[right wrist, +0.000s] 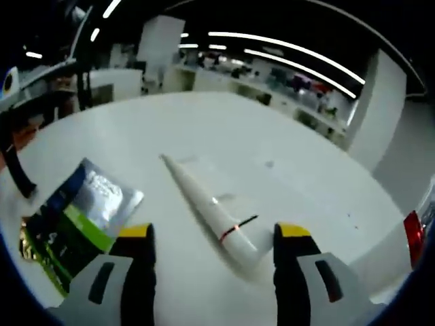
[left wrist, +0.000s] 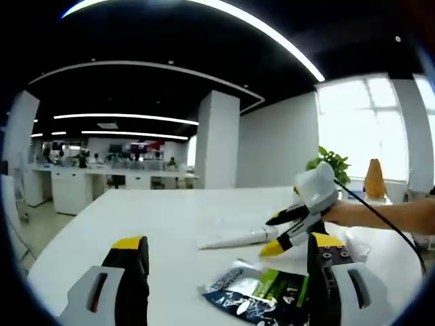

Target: Arrange the skincare products in the storage area until every visible bottle or jar stands upright without overlapping.

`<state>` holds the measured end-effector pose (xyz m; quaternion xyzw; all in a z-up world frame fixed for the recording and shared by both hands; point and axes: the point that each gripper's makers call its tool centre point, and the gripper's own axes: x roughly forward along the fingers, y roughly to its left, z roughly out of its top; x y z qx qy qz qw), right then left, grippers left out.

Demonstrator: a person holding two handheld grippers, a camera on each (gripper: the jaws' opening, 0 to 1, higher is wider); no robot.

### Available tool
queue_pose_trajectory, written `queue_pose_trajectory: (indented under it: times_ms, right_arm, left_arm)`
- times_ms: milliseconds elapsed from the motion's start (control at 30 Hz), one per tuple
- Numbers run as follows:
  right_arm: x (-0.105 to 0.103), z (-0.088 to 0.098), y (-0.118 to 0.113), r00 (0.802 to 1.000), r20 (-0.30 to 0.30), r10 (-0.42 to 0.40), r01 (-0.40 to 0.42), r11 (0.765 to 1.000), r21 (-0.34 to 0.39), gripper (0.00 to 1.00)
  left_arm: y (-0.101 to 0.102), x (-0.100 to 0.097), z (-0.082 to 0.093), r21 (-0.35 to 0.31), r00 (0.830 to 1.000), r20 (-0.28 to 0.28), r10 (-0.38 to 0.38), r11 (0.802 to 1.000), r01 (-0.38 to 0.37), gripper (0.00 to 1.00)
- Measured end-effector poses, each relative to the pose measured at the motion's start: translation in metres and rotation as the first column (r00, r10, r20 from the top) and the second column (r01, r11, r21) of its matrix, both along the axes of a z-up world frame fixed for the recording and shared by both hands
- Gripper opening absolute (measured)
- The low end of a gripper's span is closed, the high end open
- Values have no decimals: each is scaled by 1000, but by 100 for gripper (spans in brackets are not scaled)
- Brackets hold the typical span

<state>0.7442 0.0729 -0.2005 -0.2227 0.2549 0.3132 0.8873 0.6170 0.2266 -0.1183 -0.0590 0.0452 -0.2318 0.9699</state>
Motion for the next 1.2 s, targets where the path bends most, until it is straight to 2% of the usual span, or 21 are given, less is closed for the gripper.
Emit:
queue_pose_trajectory:
  times_ms: [133, 167, 200, 267, 300, 467, 533, 567, 600, 633, 700, 733, 767, 800, 867, 900, 933, 967, 1000, 1133, 1200]
  right_arm:
    - [-11, 2, -3, 997, -75, -25, 26, 1000, 12, 56]
    - [-11, 10, -3, 995, -89, -52, 55, 998, 30, 54]
    - [-10, 12, -3, 995, -85, -58, 62, 997, 37, 55]
    - [1, 25, 2, 997, -25, -78, 81, 989, 122, 61]
    - [2, 25, 0, 995, -32, -99, 102, 985, 141, 63]
    - [6, -4, -6, 992, -62, -113, 115, 993, 32, 72]
    - [7, -11, -8, 991, -63, -117, 118, 993, 16, 66]
    - [10, -6, -9, 993, -33, -109, 110, 993, 34, 62]
    - [8, -9, -8, 991, -64, -121, 125, 990, 60, 54]
    - [-11, -14, -9, 988, -90, -122, 132, 986, 106, 47]
    - [-11, -11, -13, 987, -97, -131, 141, 984, 105, 31]
    - [-17, -9, -10, 988, -106, -116, 128, 985, 116, 30]
    - [-8, -10, -7, 982, -124, -142, 153, 984, 90, 29]
    - [-10, -10, -9, 981, -123, -152, 161, 985, 66, 29]
    - [-1, -3, -2, 986, -123, -113, 123, 990, 76, 29]
    - [-21, -4, -6, 989, -85, -117, 126, 986, 107, 29]
    - [-37, -2, -7, 990, -88, -113, 124, 983, 134, 28]
    - [-22, -4, -6, 971, -209, -114, 142, 982, 125, 28]
    - [-19, -1, -5, 971, -210, -110, 139, 982, 131, 28]
    - [-19, 17, -6, 986, -140, -96, 122, 974, 191, 28]
    - [-30, 23, -8, 989, -119, -90, 112, 973, 200, 28]
  left_arm:
    - [0, 0, -2, -4, 1000, -4, 3, 1000, -3, 100]
    - [0, -1, -2, -6, 1000, -5, 4, 1000, -4, 100]
    - [0, -1, -2, -11, 1000, -6, 5, 1000, -5, 100]
    - [1, -2, -1, -26, 1000, -7, 4, 1000, -4, 100]
    - [0, -4, 1, -37, 1000, -3, 2, 999, -2, 100]
    - [5, 0, 0, -43, 1000, -10, -1, 999, 0, 100]
    - [5, 0, -2, -43, 1000, -15, 2, 999, -3, 100]
    - [5, 0, -4, -46, 1000, -22, 3, 999, -4, 100]
    - [4, 0, -5, -49, 1000, -25, 3, 999, -5, 100]
    - [4, 0, -6, -52, 1000, -30, 4, 999, -6, 100]
    - [4, 2, -6, -51, 999, -36, 2, 999, -4, 100]
    - [4, 2, -9, -48, 999, -40, 1, 999, -3, 100]
    - [4, 1, -10, -45, 999, -43, 1, 999, -3, 100]
    - [4, 3, -9, -43, 999, -45, 1, 999, -3, 100]
    - [4, 3, -10, -40, 999, -47, 4, 999, -6, 100]
    - [4, 3, -10, -39, 999, -47, 4, 999, -6, 100]
    - [2, 4, -12, -39, 999, -50, 1, 999, -3, 100]
    - [1, 4, -12, -37, 999, -51, 0, 999, -1, 100]
    - [-2, 4, -14, -35, 999, -54, -2, 999, 0, 100]
    - [-12, 5, -21, -27, 997, -75, -23, 999, 21, 100]
    - [-26, 4, -18, -88, 993, -86, -76, 994, 68, 100]
